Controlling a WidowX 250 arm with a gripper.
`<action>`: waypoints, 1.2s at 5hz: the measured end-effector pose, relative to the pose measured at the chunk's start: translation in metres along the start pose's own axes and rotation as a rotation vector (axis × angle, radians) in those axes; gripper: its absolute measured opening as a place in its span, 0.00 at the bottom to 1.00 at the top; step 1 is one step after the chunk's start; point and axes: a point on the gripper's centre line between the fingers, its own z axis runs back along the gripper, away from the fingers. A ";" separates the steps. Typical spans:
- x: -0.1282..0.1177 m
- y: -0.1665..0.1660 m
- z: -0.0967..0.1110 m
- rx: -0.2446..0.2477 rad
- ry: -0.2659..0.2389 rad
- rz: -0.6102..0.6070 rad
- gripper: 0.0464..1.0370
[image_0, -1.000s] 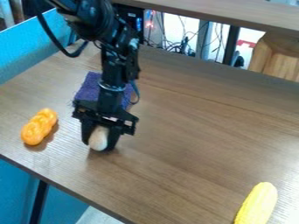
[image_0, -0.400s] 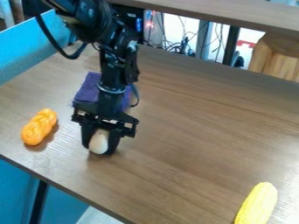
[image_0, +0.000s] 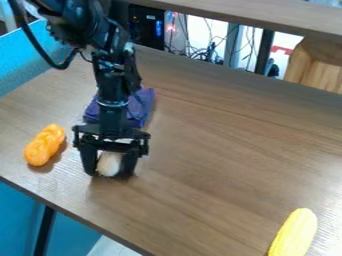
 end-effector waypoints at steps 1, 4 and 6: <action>-0.004 -0.006 0.003 -0.051 -0.011 -0.010 0.95; -0.031 -0.077 0.073 -0.105 -0.141 -0.288 0.95; -0.079 -0.164 0.072 -0.048 -0.056 -0.718 0.95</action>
